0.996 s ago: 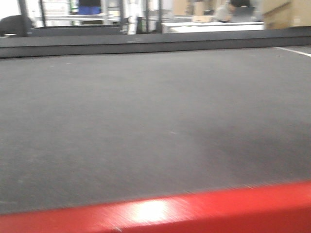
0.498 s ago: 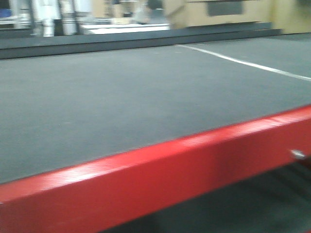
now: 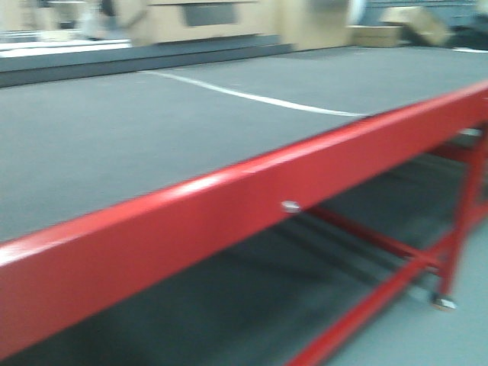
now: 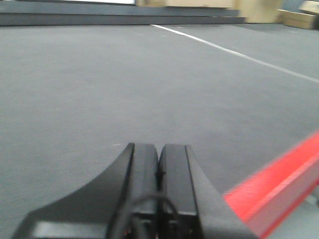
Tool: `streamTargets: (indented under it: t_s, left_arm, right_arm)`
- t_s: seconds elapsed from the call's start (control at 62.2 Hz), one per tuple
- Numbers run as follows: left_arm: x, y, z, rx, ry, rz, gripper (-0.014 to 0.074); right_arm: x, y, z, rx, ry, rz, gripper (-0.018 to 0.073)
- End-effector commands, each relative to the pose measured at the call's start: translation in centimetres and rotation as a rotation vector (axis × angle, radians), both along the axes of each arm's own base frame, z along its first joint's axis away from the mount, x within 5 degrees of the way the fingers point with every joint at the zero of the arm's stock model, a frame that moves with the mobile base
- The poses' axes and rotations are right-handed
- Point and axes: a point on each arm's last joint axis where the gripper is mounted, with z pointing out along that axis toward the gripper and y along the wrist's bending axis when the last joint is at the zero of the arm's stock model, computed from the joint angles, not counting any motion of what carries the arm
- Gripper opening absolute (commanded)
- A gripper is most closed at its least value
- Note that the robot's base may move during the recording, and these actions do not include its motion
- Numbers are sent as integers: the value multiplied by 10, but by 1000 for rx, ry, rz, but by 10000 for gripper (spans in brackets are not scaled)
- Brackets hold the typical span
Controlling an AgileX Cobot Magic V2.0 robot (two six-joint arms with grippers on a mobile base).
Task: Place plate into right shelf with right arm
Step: 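Hold the plate in the right gripper while the base turns away, then carry the plate in the right gripper toward the steel shelf rack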
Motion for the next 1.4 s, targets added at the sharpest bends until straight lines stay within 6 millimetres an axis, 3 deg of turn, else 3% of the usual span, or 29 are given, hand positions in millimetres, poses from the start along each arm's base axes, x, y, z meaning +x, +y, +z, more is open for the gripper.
streamTargets:
  t_s: [0.0,1.382]
  left_arm:
    - [-1,1,5,-18,-89,9,-128]
    - [-1,1,5,-18,-89,9,-128]
  right_arm:
    - [-3,-2,18,17,-118,-22,56]
    - [-3,-2,18,17,-118,-22,56]
